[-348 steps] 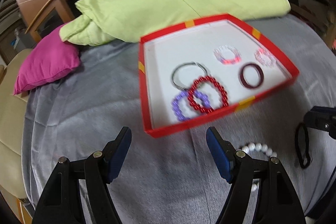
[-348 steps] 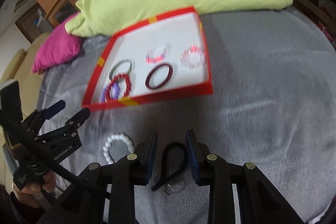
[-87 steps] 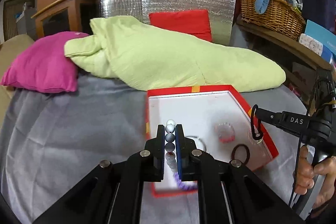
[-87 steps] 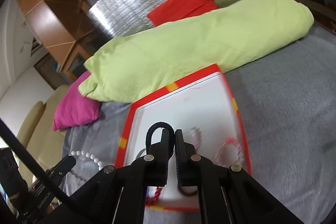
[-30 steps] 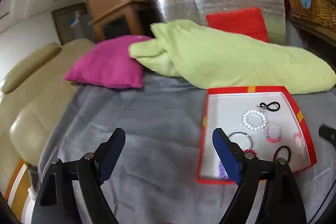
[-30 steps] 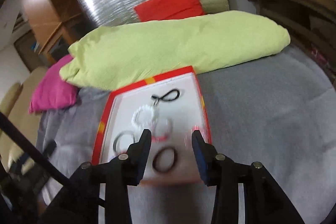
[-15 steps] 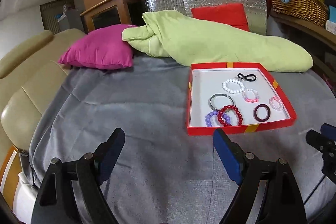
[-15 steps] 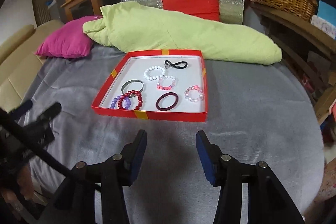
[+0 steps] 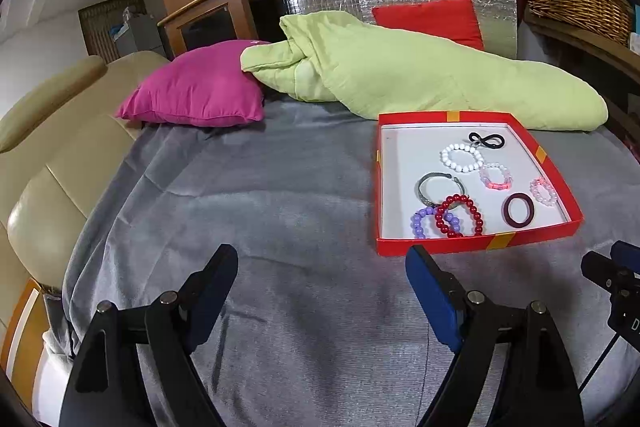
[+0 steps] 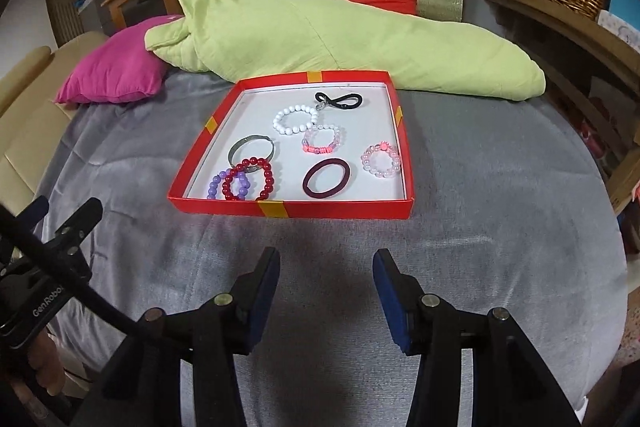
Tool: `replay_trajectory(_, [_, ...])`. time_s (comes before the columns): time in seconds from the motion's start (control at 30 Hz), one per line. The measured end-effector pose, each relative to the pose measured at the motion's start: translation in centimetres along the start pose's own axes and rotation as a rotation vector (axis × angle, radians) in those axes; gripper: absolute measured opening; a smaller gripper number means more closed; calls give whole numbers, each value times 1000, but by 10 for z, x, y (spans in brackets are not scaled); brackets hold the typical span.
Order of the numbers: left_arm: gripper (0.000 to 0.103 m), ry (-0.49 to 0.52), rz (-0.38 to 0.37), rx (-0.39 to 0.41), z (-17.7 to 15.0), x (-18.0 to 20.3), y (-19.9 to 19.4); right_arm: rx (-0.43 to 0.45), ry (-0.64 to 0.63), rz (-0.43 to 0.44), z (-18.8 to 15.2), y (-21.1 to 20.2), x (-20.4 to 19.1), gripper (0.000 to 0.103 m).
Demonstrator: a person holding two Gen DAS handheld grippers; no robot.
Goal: Organize jewelry
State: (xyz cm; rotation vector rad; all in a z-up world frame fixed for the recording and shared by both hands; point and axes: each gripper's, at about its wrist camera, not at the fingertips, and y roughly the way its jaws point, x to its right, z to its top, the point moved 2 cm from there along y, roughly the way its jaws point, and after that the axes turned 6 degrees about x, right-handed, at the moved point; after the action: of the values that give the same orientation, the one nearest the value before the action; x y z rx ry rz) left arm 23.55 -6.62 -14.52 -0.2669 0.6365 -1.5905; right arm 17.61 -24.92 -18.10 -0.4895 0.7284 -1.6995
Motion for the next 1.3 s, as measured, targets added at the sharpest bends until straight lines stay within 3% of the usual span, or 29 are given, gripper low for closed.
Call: replay_trajectory(1.3, [86,-33,-20,11,2,-11,-7,28,-10,-17,0,-6,-2,52])
